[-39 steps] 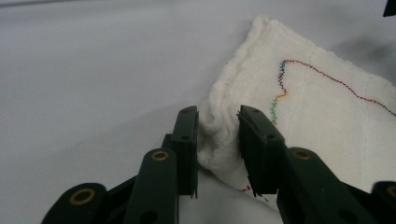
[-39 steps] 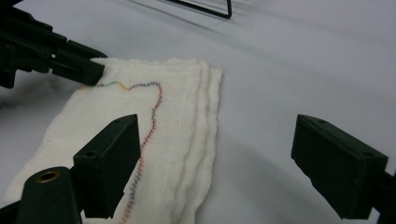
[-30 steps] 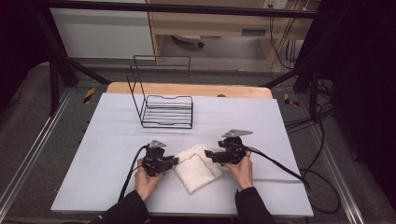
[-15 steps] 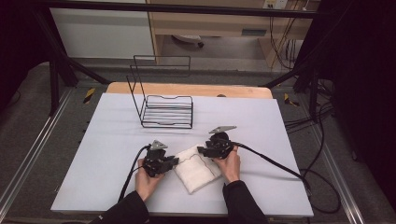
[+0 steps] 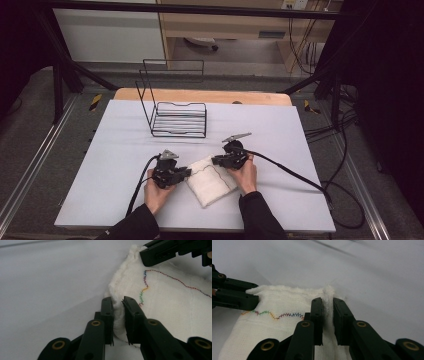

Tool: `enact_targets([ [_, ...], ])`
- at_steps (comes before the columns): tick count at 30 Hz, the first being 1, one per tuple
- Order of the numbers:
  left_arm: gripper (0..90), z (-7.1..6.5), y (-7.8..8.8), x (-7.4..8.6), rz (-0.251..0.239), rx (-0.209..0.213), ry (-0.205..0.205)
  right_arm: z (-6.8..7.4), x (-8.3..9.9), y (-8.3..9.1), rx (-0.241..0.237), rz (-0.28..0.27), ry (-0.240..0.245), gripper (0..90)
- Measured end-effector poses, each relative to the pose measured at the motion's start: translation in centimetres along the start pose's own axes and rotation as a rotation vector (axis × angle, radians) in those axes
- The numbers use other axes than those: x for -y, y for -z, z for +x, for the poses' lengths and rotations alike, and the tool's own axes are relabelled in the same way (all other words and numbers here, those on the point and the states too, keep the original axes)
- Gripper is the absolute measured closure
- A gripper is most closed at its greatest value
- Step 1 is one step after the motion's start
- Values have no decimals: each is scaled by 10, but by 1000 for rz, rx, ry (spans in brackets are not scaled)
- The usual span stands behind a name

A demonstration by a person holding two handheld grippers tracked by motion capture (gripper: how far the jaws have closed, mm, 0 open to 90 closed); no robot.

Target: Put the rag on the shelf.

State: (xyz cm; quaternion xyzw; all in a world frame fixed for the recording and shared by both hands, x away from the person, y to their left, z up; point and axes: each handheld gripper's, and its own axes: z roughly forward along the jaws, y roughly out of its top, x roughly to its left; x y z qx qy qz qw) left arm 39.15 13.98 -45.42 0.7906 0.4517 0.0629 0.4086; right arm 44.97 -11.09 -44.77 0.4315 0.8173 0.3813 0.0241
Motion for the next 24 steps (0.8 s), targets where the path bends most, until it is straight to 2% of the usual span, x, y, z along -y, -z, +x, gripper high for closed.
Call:
enact_targets([
  [7,821,0,3,0,-19,6,18,3,-1,9,-9,-33,16,819],
  [11,826,-1,10,-2,-61,16,22,9,-2,26,-21,-82,39,821],
  [16,827,-7,19,-7,-108,16,4,15,-1,40,-19,-122,55,821],
  [21,829,-12,27,-11,-150,31,2,21,3,55,-9,-178,74,821],
  [24,829,-14,33,-13,-179,38,-5,26,7,64,-1,-242,86,821],
])
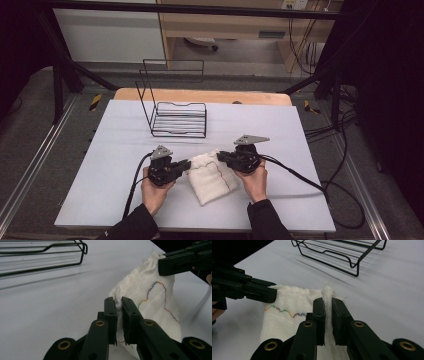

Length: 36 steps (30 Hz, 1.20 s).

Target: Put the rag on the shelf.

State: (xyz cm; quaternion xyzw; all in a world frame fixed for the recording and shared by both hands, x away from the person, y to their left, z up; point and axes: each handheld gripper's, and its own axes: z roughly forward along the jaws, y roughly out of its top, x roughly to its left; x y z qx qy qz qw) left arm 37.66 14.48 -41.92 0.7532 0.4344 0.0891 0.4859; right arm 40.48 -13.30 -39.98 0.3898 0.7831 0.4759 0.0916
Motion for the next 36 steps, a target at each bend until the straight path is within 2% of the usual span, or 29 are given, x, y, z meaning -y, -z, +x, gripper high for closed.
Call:
enact_targets([
  [1,829,-1,2,-1,-10,-2,-6,0,0,0,0,0,0,821],
  [3,829,-4,4,-3,-29,-2,-14,4,1,6,12,-41,11,821],
  [6,829,-7,9,-7,-62,-6,-31,6,0,12,16,-75,15,822],
  [19,829,-17,24,-17,-153,20,-53,14,-5,32,12,-174,36,822],
  [26,830,-25,34,-28,-209,22,-87,22,-11,45,32,-242,48,823],
  [27,830,-26,35,-30,-219,25,-90,24,-13,49,38,-266,50,824],
  [29,830,-27,38,-33,-231,26,-93,25,-14,51,38,-274,51,824],
  [31,830,-28,40,-36,-245,31,-92,28,-17,55,41,-306,53,824],
  [36,831,-28,45,-44,-278,37,-86,31,-21,58,49,-341,59,824],
])
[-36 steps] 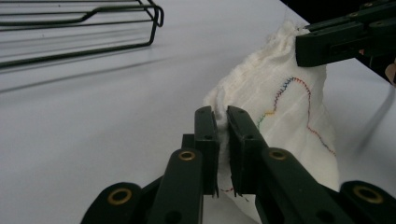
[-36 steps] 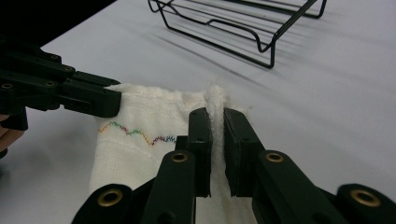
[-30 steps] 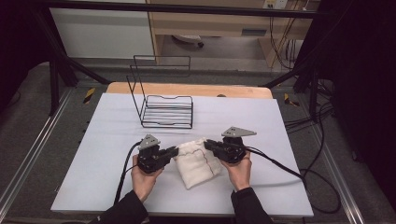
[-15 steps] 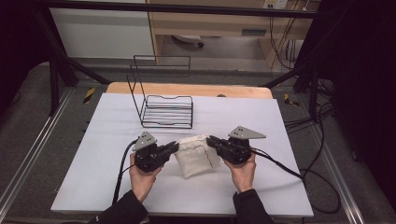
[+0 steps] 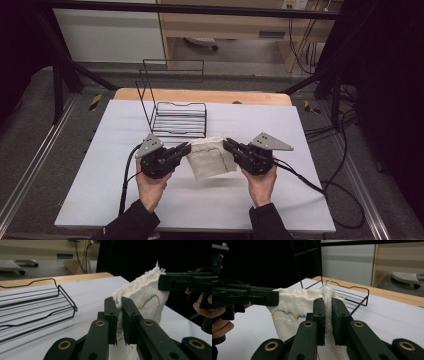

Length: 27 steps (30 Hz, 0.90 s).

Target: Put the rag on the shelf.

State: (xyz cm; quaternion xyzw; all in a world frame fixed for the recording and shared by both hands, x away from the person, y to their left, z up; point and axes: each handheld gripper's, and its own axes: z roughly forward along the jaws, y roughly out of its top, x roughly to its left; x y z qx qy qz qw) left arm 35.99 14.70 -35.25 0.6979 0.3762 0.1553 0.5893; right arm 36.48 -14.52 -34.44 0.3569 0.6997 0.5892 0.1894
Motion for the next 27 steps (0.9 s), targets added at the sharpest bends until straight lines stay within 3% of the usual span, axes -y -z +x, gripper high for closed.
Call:
enact_targets([
  [27,832,6,17,-42,-153,-11,-37,17,-36,-4,22,-180,21,826],
])
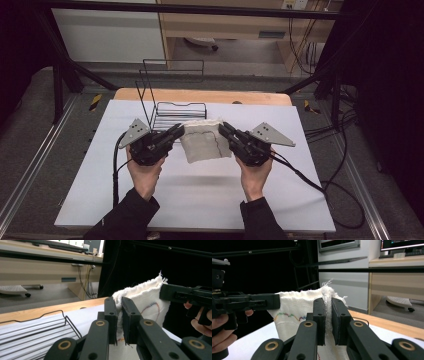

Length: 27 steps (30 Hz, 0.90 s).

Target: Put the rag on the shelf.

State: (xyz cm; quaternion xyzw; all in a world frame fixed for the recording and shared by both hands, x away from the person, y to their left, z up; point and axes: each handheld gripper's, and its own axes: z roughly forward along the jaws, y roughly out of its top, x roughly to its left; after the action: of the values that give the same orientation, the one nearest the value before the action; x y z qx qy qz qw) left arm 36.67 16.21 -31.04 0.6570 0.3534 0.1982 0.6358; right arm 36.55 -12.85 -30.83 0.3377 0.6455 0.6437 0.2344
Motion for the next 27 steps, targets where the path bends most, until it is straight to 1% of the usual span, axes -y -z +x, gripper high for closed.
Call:
enact_targets([
  [8,832,5,3,-14,-28,-15,-11,8,-13,-7,0,-45,5,826],
  [14,832,11,4,-23,-45,-29,-7,11,-19,-13,-3,-64,11,826],
  [18,832,15,5,-29,-59,-40,-8,13,-24,-19,-2,-76,14,826],
  [23,832,20,6,-37,-79,-53,-6,17,-31,-27,-2,-92,7,827],
  [27,833,25,8,-44,-95,-71,-2,21,-37,-35,2,-103,6,827],
])
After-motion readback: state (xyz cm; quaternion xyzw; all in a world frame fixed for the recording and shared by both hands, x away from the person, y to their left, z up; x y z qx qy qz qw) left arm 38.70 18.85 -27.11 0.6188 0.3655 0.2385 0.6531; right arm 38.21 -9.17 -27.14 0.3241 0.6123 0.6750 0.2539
